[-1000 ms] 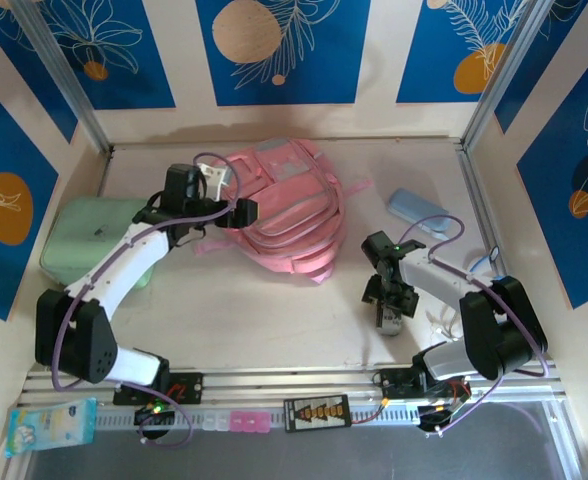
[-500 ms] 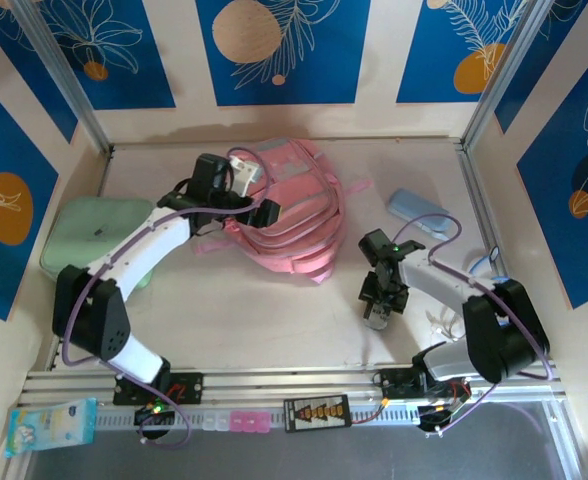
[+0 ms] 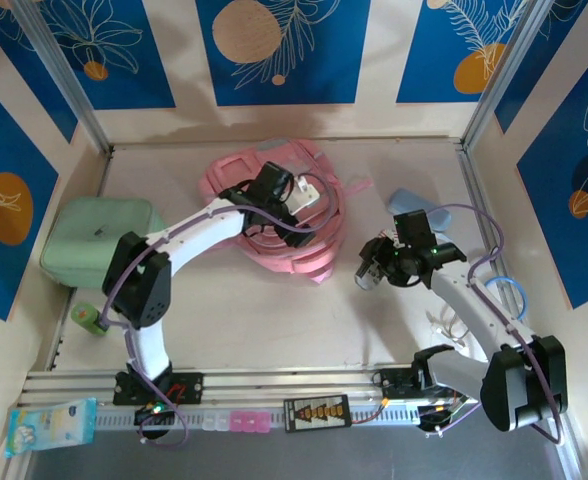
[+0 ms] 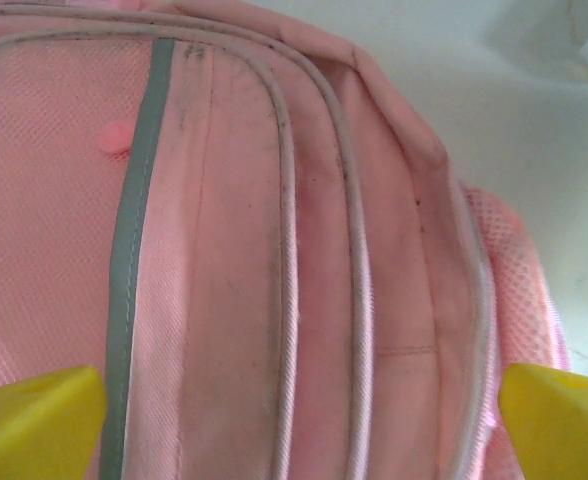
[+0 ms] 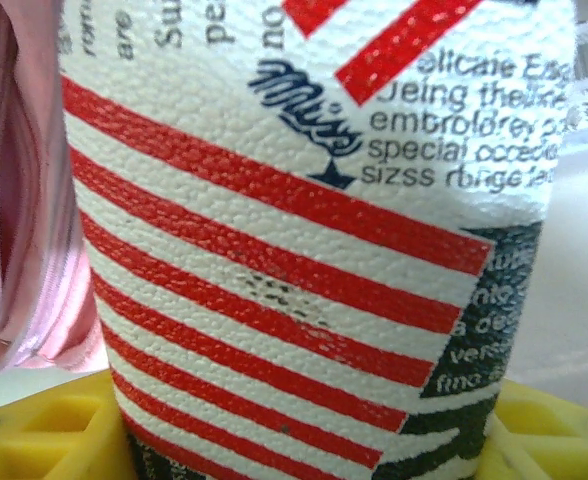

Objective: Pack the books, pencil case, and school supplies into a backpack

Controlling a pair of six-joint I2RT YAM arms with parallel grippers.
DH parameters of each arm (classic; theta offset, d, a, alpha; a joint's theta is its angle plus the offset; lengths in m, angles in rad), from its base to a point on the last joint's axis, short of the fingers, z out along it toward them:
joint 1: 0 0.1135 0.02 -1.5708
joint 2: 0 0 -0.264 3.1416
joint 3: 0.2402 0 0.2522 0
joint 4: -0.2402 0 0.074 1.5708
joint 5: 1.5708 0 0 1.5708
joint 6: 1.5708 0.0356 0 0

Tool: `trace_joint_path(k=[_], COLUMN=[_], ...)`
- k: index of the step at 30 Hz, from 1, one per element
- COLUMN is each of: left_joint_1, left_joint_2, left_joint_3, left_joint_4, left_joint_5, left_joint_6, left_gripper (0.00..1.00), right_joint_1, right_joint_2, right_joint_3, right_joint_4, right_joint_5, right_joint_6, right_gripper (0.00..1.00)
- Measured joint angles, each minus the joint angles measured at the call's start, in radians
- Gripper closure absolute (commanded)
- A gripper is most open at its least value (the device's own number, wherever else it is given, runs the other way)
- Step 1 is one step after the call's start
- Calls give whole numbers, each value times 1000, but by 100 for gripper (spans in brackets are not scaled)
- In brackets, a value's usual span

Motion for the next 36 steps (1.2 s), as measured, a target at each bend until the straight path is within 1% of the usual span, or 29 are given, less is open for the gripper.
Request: trace_joint_path(k=[6, 9, 13, 20, 23, 27, 32, 36], left_joint_1=[3, 3, 3, -3, -3, -2, 1, 5], left_joint_2=[129, 173, 196, 205, 204, 186, 150, 111], left_joint_3=[119, 159, 185, 237, 239, 231, 229, 229], left_joint_4=[-59, -88, -116, -160, -159, -152, -145, -140], left_joint_5=[-131, -172, -205, -224, -217, -213, -213, -209], left_joint_6=[50, 61, 72, 58, 49, 37, 27, -9], left_gripper=[4, 8, 20, 58, 78, 100, 100, 100], right_joint_1=[-5, -8, -10, -12, -12, -12, -13, -19], right_joint_2=[21, 21, 21, 21, 21, 21, 21, 21], right_joint_3=[0, 0, 0, 0, 0, -2, -13, -17], right_joint_4=[56, 77, 96, 114, 125, 166, 208, 228], right_joint_5=[-25, -30, -35, -35, -40, -54, -74, -99], right_joint_6=[-1, -3, -3, 1, 0, 0, 2, 8], right_gripper=[48, 48, 48, 51, 51, 51, 51, 51])
